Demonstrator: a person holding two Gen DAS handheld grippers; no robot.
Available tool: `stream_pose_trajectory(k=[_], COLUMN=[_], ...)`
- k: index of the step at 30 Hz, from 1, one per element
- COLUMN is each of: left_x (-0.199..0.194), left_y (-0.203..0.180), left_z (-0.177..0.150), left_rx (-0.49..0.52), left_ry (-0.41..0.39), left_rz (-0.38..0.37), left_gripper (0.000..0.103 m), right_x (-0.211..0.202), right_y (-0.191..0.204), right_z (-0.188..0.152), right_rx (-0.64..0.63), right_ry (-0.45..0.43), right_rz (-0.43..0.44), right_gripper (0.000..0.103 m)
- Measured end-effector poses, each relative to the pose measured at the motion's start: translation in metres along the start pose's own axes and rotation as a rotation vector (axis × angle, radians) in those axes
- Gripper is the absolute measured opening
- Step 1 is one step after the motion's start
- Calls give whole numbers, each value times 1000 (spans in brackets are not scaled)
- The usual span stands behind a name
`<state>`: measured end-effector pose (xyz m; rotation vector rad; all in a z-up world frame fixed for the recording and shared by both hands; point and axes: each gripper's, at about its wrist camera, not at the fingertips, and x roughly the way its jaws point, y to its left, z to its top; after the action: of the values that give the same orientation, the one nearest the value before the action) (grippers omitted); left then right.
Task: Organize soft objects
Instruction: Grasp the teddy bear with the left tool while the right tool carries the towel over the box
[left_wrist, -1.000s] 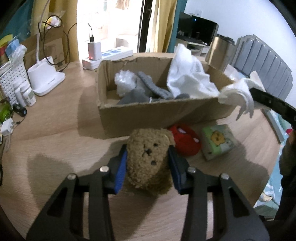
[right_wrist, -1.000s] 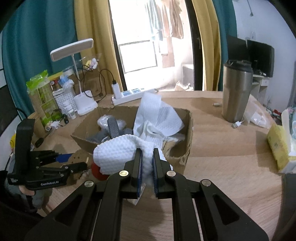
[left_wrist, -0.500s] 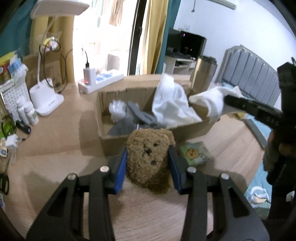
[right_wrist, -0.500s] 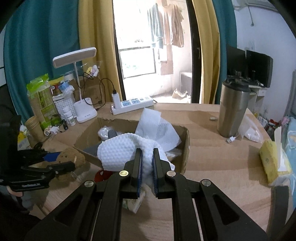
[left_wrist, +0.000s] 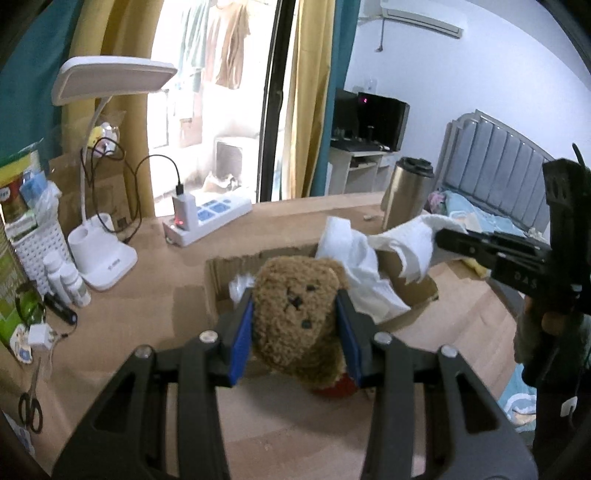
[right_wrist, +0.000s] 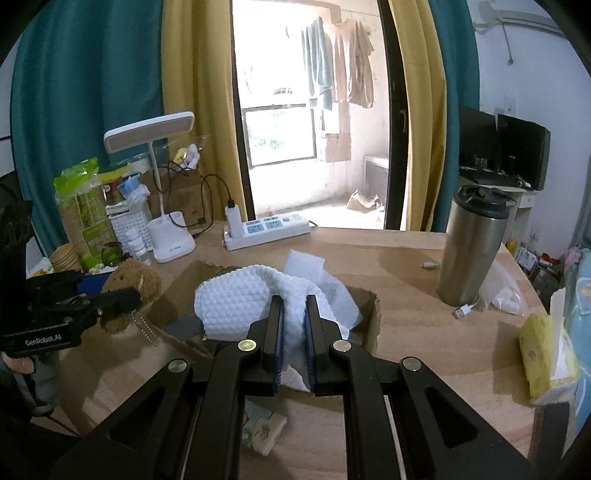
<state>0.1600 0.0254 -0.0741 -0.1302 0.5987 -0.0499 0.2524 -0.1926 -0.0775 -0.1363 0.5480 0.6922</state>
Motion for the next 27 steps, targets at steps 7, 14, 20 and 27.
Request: stream_pose_trajectory(k=[7, 14, 20, 27], left_x=[14, 33, 56, 78], left_y=[6, 13, 16, 18], left_z=[13, 17, 14, 8], left_rx=[9, -4, -2, -4], left_ry=[-6, -2, 31, 78], left_rz=[2, 3, 7, -13], left_gripper=[43, 43, 43, 43], right_x=[11, 30, 49, 75], right_y=[-10, -16, -23, -25], right_z=[9, 12, 15, 13], right_rx=[11, 13, 22, 27], right_ry=[-8, 9, 29, 61], right_rz=[-8, -9, -13, -14], right_gripper=[11, 11, 11, 11])
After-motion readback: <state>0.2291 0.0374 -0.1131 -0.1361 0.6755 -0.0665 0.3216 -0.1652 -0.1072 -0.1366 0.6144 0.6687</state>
